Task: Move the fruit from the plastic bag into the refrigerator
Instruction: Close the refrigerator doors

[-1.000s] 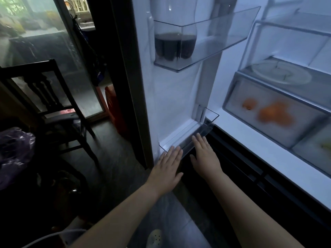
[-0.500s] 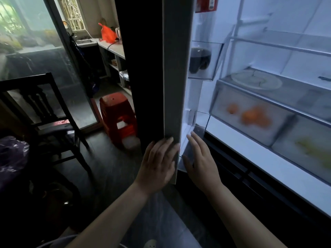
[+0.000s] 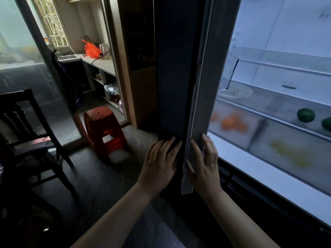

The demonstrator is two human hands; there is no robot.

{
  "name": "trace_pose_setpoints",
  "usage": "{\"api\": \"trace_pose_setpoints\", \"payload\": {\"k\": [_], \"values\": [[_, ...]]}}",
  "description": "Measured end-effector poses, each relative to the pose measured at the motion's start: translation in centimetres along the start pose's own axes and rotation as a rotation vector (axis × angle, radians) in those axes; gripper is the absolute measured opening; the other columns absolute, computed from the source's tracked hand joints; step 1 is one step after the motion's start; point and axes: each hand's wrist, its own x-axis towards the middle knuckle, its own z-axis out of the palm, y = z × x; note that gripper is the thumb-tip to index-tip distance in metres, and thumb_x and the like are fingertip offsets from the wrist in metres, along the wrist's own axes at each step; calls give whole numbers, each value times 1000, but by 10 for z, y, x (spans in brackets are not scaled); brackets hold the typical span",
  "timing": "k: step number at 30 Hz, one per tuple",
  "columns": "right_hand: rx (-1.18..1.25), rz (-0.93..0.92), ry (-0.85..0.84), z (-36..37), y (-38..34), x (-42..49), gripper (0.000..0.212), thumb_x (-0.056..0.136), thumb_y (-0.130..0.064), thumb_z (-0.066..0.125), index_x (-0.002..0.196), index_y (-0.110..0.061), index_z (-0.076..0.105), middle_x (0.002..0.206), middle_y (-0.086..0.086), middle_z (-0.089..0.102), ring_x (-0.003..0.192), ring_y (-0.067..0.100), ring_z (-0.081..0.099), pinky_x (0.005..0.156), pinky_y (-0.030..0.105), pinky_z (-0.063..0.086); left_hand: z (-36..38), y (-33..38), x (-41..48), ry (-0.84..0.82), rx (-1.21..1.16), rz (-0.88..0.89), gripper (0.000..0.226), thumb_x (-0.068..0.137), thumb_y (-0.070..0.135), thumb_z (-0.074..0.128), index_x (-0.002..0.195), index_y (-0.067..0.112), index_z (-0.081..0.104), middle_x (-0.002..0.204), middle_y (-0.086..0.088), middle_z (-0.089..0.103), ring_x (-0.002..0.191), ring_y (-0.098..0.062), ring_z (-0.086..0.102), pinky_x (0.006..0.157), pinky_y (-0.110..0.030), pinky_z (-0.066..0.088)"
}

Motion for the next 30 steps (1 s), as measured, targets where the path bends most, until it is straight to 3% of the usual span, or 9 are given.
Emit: {"api": "trace_pose_setpoints", "payload": {"k": [4, 7, 13, 18, 22, 30], "values": [[-43, 24, -21, -13, 23, -2, 57, 90, -17, 57, 141, -9, 34, 149, 19, 23, 141, 36, 24, 114, 48, 26, 10, 16, 10, -55, -21, 56, 61, 84, 26, 52, 142, 17, 34, 144, -6, 31, 125, -23, 38, 111, -35, 23], [-40, 73, -43, -23, 39, -3, 63, 87, -14, 61, 143, -11, 31, 151, 18, 23, 141, 35, 24, 112, 49, 29, 14, 26, 20, -101, -51, 116, 61, 85, 28, 48, 143, 17, 33, 145, -5, 29, 125, -22, 37, 111, -35, 20], [22, 234, -42, -37, 61, 1, 73, 82, -12, 71, 143, -11, 30, 155, 11, 18, 143, 28, 24, 113, 44, 29, 31, 40, 39, -73, -287, 242, 64, 82, 16, 58, 142, 20, 33, 144, -5, 27, 133, -18, 30, 113, -33, 25], [-5, 377, -74, -46, 69, 5, 71, 89, -37, 57, 148, -15, 24, 158, 5, 16, 145, 16, 18, 116, 29, 23, 45, 42, 63, -44, -454, 220, 67, 83, 16, 60, 142, 17, 28, 143, -10, 25, 134, -21, 30, 115, -25, 19], [-42, 315, -76, -50, 69, 9, 72, 87, -33, 66, 147, -16, 28, 156, 7, 21, 143, 19, 24, 113, 30, 28, 59, 36, 88, -112, -458, 203, 73, 83, 25, 58, 146, 17, 22, 148, -5, 23, 134, -20, 30, 111, -32, 26], [-123, 274, 28, -40, 66, 16, 72, 82, -25, 73, 142, -13, 34, 150, 14, 29, 140, 25, 31, 109, 41, 36, 86, 23, 101, 36, -568, 292, 65, 80, 29, 63, 139, 19, 37, 140, -5, 33, 123, -25, 40, 100, -40, 42]]}}
